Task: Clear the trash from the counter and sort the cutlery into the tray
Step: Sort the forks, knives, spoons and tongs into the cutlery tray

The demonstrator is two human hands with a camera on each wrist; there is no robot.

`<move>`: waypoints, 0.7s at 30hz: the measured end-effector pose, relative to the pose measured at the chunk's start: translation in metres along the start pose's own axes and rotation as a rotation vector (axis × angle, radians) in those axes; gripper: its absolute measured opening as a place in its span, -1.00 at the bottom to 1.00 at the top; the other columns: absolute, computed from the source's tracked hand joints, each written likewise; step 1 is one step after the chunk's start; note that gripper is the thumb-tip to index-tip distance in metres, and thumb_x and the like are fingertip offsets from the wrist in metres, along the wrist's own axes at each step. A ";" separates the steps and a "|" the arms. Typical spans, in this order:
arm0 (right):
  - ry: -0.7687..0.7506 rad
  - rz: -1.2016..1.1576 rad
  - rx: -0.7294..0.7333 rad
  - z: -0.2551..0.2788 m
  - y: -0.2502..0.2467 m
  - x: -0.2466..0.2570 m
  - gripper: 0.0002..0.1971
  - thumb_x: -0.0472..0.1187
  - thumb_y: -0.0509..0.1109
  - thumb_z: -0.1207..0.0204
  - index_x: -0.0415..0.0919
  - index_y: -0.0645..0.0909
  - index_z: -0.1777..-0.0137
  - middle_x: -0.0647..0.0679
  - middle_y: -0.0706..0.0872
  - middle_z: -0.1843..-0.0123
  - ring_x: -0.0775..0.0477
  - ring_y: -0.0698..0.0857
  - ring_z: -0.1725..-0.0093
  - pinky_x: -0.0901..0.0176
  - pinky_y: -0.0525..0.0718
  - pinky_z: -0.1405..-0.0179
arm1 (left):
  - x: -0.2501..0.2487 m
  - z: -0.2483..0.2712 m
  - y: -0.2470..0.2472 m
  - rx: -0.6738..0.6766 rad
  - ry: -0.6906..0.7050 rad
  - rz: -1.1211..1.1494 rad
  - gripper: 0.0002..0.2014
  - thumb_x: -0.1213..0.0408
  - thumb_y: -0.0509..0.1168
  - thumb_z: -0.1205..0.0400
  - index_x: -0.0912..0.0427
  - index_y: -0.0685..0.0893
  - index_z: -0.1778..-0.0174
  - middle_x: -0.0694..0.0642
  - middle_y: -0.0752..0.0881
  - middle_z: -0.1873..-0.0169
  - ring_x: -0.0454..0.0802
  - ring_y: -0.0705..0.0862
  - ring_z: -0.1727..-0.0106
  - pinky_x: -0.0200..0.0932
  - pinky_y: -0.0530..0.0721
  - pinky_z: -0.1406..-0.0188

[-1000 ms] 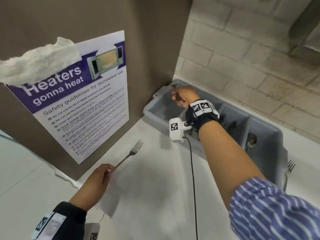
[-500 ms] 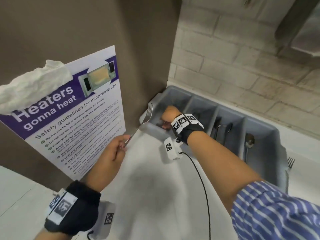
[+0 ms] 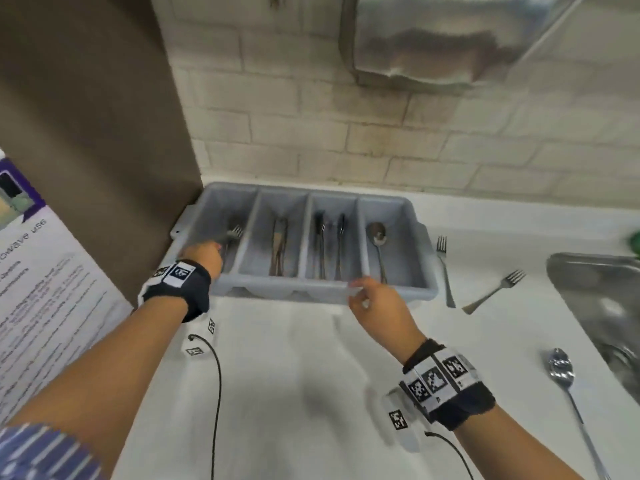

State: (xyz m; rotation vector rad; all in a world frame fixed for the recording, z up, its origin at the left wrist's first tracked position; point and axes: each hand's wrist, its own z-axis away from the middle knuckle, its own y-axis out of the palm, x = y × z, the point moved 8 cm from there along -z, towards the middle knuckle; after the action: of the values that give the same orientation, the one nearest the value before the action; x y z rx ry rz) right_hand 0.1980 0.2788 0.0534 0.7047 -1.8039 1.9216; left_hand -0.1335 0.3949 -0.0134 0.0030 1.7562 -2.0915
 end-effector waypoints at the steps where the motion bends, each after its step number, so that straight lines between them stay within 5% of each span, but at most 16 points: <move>1: 0.034 -0.012 -0.024 0.007 -0.008 -0.018 -0.75 -0.24 0.31 -0.53 -0.19 0.61 -0.18 -0.21 0.81 0.12 -0.20 0.75 0.07 0.24 0.51 0.21 | -0.001 -0.001 0.004 0.018 -0.005 -0.018 -0.70 0.33 0.13 -0.64 0.21 0.64 -0.23 0.38 0.63 -0.30 0.37 0.59 -0.29 0.16 0.56 -0.33; 5: 0.165 -0.025 -0.118 0.033 -0.040 -0.083 -0.78 -0.19 0.35 -0.53 -0.15 0.62 -0.16 -0.09 0.73 0.20 -0.08 0.67 0.18 0.27 0.47 0.18 | -0.004 0.010 0.003 0.007 -0.040 0.114 -0.68 0.40 0.12 -0.65 0.26 0.60 -0.30 0.37 0.59 -0.36 0.38 0.55 -0.34 0.13 0.47 -0.40; 10: 0.342 0.039 -0.275 0.074 -0.082 -0.167 -0.82 -0.24 0.35 -0.51 -0.17 0.65 -0.10 -0.07 0.70 0.15 -0.06 0.59 0.21 0.25 0.44 0.16 | -0.030 0.062 -0.033 -0.410 -0.031 0.283 -0.63 0.50 0.20 -0.50 0.16 0.65 -0.19 0.44 0.58 -0.26 0.45 0.50 -0.30 0.34 0.44 -0.37; 13: 0.437 0.095 -0.331 0.099 -0.104 -0.218 -0.77 -0.31 0.38 -0.48 -0.25 0.65 -0.13 -0.23 0.72 -0.08 -0.21 0.67 -0.01 0.14 0.56 0.06 | -0.085 0.105 -0.044 -0.563 0.073 0.395 -0.61 0.53 0.21 -0.45 0.17 0.67 -0.15 0.42 0.53 -0.25 0.42 0.45 -0.28 0.27 0.36 -0.38; 16: 0.572 0.216 -0.334 0.122 -0.121 -0.259 -0.67 -0.28 0.39 -0.46 -0.26 0.59 -0.24 -0.28 0.57 -0.34 -0.35 0.54 -0.27 -0.16 0.60 -0.17 | -0.158 0.140 -0.038 -0.577 0.234 0.487 -0.63 0.54 0.21 -0.44 0.16 0.67 -0.12 0.39 0.54 -0.20 0.34 0.46 -0.24 0.18 0.37 -0.35; 21: 0.792 0.270 -0.243 0.154 -0.132 -0.312 -0.66 -0.19 0.38 -0.47 -0.35 0.56 -0.19 -0.28 0.55 -0.20 -0.36 0.52 -0.19 -0.18 0.59 -0.14 | -0.292 0.191 -0.001 -0.446 0.552 0.572 -0.68 0.52 0.22 -0.48 0.14 0.67 -0.08 0.25 0.55 -0.14 0.21 0.46 -0.21 0.02 0.39 -0.30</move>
State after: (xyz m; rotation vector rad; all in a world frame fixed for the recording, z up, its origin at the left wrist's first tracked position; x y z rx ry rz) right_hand 0.5372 0.1501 -0.0288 -0.3690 -1.5934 1.7227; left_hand 0.1827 0.3040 0.1028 0.9144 2.1560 -1.3287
